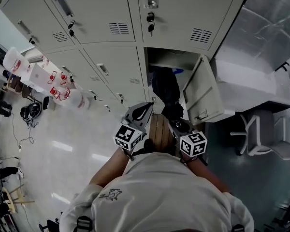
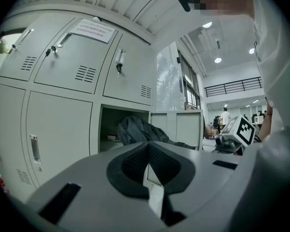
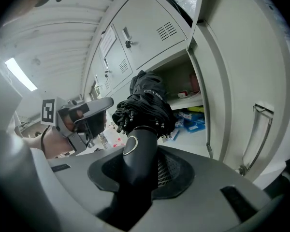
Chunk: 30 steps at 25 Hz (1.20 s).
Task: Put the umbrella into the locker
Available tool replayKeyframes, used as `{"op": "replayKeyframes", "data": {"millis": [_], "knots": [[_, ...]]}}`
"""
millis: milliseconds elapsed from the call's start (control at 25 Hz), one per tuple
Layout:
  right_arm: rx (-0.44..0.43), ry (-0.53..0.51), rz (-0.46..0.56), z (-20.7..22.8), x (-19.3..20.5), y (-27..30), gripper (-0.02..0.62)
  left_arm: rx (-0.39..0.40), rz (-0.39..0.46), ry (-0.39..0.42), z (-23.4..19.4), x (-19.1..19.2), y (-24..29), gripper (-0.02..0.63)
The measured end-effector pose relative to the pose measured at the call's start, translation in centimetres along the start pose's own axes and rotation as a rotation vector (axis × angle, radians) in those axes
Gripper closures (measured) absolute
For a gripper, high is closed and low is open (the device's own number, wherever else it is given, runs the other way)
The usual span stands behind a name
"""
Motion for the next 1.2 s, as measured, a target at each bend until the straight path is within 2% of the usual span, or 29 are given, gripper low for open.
{"op": "replayKeyframes", "data": {"millis": [200,600,800,920,1200], "knots": [[0.039,0.017,0.002,0.9,-0.8,1.3,0.449,0.035,-0.008,0.0,-1.4,-0.3,0.9,0.595],[0.094,0.063,-0.043,1.7,0.4,4.1,0.449,0.083,-0.014,0.001,-4.2,-0.6,1.2,0.595],[0.121,0.087,-0.066,2.0,2.3,5.9,0.449,0.129,-0.016,0.023,-5.0,-0.5,1.3,0.595],[0.122,0.112,-0.098,2.5,3.9,7.0,0.449,0.127,-0.032,0.015,-5.8,0.5,1.8,0.595],[0.116,0.096,-0.154,4.3,6.8,9.6,0.449,0.112,-0.078,0.023,-7.3,3.4,2.9,0.595]]}}
Point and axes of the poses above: the fingertips, and each gripper's own axes: y forward along the fingers, z to its right, x out of its underside, the point moved 1 cm from there along -y, backward along the fingers, and after that the axes turned 9 degrees about -y, right-handed, at the moved point
